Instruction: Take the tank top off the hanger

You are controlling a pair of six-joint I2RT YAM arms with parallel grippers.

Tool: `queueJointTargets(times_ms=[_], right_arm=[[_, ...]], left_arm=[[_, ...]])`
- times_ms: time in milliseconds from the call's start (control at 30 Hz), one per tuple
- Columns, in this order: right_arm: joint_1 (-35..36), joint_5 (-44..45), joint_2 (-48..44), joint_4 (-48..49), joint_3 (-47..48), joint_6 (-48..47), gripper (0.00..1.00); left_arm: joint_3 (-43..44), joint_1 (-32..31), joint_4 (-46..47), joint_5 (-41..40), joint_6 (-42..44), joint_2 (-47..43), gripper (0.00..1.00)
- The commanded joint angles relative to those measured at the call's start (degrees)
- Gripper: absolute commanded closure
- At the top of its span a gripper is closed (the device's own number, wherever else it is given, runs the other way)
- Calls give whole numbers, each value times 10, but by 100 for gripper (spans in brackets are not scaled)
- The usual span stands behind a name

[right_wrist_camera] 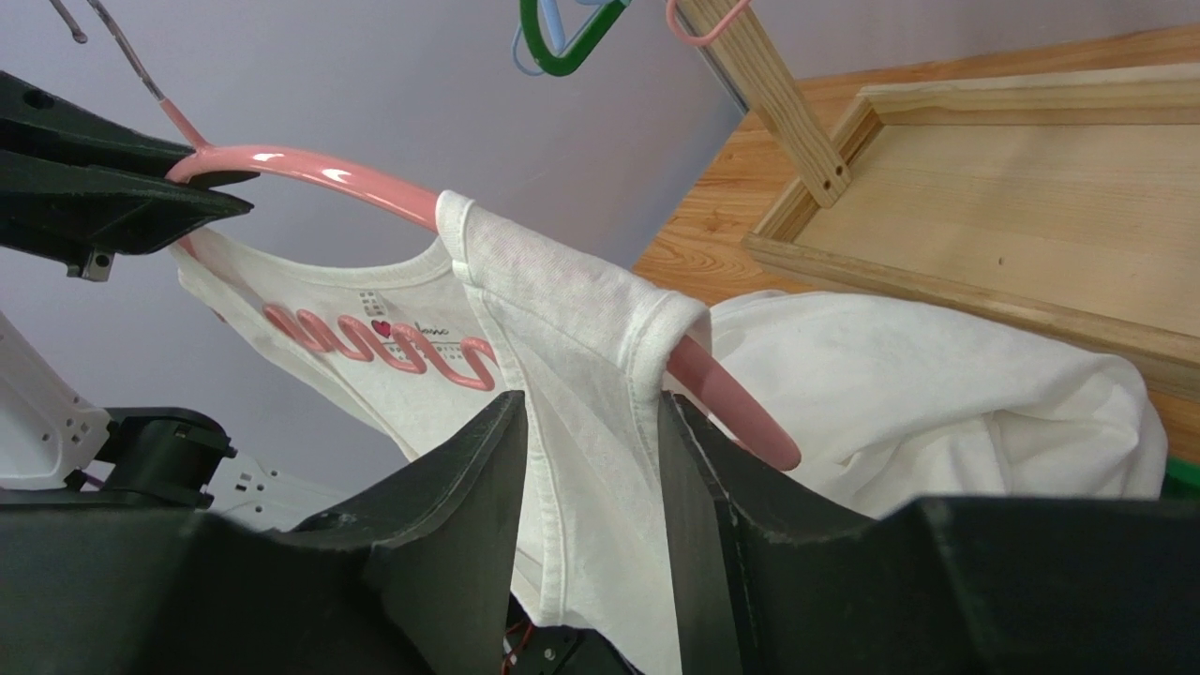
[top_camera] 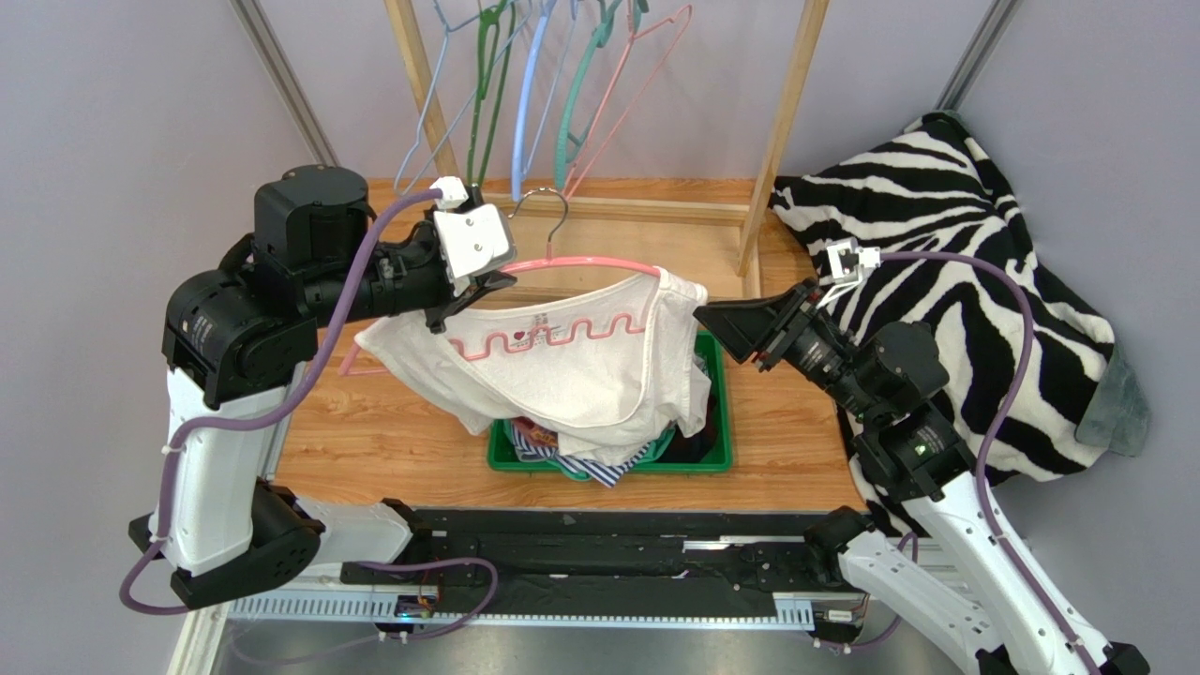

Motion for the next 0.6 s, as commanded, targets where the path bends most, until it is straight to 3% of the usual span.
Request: queueJointTargets(times_ms=[0, 167, 267, 567], right_arm=[[2, -44, 1, -14, 16, 4, 56], [1, -43, -44, -59, -8, -17, 41], [1, -35, -58, -60, -28, -16, 37], [2, -46, -12, -24, -27, -18, 36]], left_arm=[[23, 4, 38, 13, -14, -1, 100], [25, 4, 38, 12, -11, 0, 100], [30, 4, 38, 15, -11, 1, 100], [38, 4, 35, 21, -14, 1, 100]])
